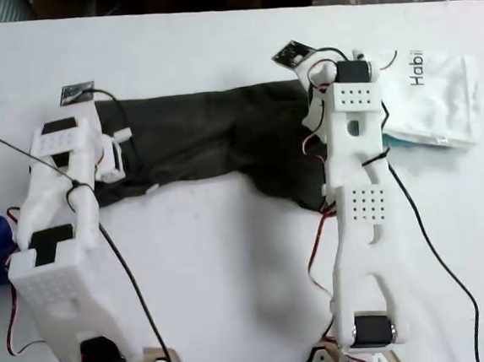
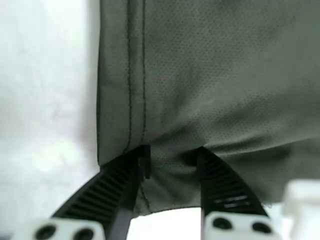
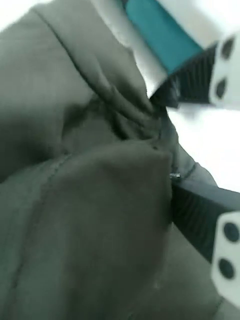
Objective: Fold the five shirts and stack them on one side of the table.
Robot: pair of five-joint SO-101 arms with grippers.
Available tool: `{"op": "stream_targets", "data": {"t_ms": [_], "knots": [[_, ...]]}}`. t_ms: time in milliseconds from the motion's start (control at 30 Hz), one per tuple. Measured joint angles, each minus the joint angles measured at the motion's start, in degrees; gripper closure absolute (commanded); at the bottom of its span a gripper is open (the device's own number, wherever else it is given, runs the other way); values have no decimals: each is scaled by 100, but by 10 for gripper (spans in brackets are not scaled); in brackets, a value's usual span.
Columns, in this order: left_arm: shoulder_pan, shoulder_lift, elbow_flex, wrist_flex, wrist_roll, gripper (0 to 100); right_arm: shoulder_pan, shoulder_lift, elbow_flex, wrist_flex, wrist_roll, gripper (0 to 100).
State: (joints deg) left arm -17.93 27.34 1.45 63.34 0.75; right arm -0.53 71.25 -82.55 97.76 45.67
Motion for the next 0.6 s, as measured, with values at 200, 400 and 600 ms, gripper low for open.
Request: {"op": "stream_targets", "data": {"t_ms": [200, 400, 600], "knots": [[0, 0, 0, 0, 0, 832, 123, 0, 0, -149, 0, 979], [0, 0, 0, 0, 0, 832, 501, -53, 0, 185, 70, 980], [0, 0, 0, 0, 0, 832, 580, -53, 35, 211, 624, 966]]}}
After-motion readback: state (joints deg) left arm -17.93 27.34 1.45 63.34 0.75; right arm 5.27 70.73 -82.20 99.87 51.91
